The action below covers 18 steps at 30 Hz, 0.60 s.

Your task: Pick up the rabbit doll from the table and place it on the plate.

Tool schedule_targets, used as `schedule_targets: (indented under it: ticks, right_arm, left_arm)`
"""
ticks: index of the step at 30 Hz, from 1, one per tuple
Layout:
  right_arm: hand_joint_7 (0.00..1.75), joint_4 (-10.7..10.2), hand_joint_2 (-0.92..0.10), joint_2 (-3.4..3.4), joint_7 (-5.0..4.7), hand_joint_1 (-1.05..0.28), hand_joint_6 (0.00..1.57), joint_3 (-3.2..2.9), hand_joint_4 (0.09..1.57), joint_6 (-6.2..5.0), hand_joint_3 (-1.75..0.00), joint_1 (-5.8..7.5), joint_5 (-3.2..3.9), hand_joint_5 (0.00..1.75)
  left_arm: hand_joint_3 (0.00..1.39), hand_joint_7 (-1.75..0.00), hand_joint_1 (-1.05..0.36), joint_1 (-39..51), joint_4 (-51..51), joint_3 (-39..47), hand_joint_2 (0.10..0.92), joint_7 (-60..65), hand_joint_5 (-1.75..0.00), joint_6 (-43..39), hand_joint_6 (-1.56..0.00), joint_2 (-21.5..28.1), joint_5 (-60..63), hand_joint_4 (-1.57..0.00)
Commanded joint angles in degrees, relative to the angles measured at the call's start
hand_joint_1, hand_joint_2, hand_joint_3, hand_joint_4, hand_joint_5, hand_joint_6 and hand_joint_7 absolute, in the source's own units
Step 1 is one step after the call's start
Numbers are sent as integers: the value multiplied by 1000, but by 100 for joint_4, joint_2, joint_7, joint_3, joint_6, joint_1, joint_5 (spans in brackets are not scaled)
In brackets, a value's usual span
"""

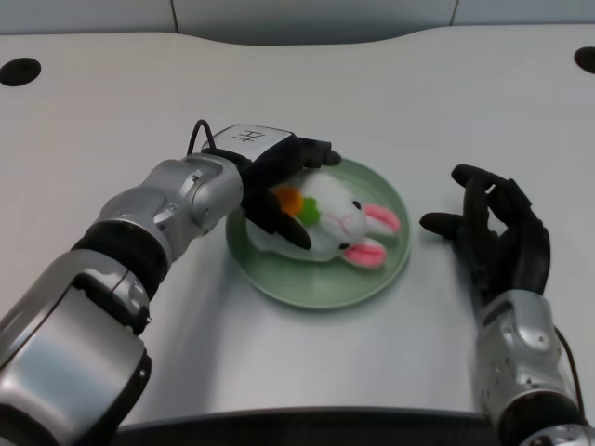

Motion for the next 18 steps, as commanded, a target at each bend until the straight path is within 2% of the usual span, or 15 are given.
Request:
schedule_targets:
  ticks: [1, 4, 7, 11, 13, 16, 18]
  right_arm:
    - [1012, 39, -921, 29, 12, -400, 491, -16, 602, 26, -421, 26, 19, 1309]
    - [1011, 30, -921, 28, -28, -406, 491, -3, 601, 44, -421, 12, -7, 1305]
    - [1010, 55, -921, 27, -28, -411, 493, -3, 598, -6, -418, -3, -19, 1301]
    - [1014, 25, -921, 42, -92, -412, 494, 15, 592, 23, -416, -19, -39, 1300]
    - [1015, 23, -921, 48, -90, -416, 495, 17, 605, 16, -414, -22, -32, 1309]
    - [1012, 59, -921, 25, -91, -419, 495, 45, 606, 30, -414, -23, -68, 1313]
    - [1003, 85, -921, 28, -94, -412, 500, 35, 616, 40, -409, -34, -59, 1312]
  left_arm:
    - [78, 1, -1039, -132, -87, -58, 921, 83, 0, -185, -10, 119, 56, -2]
    - [94, 1, -1047, -180, -181, -17, 921, 60, 1, -321, 0, 218, 11, 1]
    - [117, 1, -1048, -234, -318, 92, 921, -50, 1, -455, 1, 347, -102, 1]
    - [111, 1, -1019, -185, -586, 316, 921, -138, 1, -577, 1, 622, -295, 1]
    - [122, 1, -994, -111, -714, 400, 921, -185, 1, -621, 1, 768, -360, 1]
    - [122, -3, -981, 66, -943, 585, 921, -371, 1, -612, -7, 1055, -522, 1]
    - [120, -9, -976, 210, -1078, 747, 921, -518, -3, -626, -18, 1220, -691, -5]
